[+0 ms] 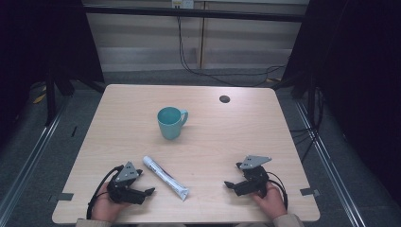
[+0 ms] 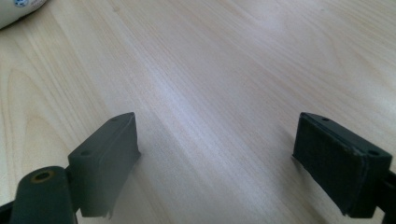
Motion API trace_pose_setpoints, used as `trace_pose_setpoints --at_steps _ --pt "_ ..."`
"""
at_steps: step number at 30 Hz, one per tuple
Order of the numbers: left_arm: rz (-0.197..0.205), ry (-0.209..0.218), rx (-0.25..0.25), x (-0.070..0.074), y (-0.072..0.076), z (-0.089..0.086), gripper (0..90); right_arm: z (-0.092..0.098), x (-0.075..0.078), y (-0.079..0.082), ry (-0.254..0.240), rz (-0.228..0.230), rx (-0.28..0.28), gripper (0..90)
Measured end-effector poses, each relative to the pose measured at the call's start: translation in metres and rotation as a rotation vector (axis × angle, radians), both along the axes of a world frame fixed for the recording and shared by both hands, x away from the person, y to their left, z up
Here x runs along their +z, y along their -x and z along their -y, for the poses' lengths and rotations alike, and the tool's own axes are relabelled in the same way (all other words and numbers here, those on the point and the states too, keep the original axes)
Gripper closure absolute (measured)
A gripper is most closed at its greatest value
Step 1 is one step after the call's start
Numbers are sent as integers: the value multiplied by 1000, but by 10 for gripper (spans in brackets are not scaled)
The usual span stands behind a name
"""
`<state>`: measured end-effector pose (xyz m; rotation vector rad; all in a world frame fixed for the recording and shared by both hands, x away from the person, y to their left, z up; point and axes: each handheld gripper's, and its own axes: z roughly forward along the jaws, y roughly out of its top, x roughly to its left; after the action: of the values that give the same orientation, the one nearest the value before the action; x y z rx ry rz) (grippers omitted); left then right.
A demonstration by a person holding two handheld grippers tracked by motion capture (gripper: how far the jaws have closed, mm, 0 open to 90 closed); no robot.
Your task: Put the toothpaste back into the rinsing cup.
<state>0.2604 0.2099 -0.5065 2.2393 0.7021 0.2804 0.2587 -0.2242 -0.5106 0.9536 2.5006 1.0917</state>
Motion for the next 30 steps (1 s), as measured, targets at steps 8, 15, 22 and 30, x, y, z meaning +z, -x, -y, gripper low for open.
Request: trace_pose_setpoints --at_steps 8,15,22,30 --pt "-18 -16 -4 3 -1 0 192 0 0 0 0 -1 0 130" --pt "5 -160 -120 23 -4 4 254 0 0 0 0 0 0 130" --pt "43 -288 -232 49 -15 16 232 0 0 0 -1 -1 0 130" --pt "46 -389 -296 62 -30 29 233 0 0 0 -1 0 0 130"
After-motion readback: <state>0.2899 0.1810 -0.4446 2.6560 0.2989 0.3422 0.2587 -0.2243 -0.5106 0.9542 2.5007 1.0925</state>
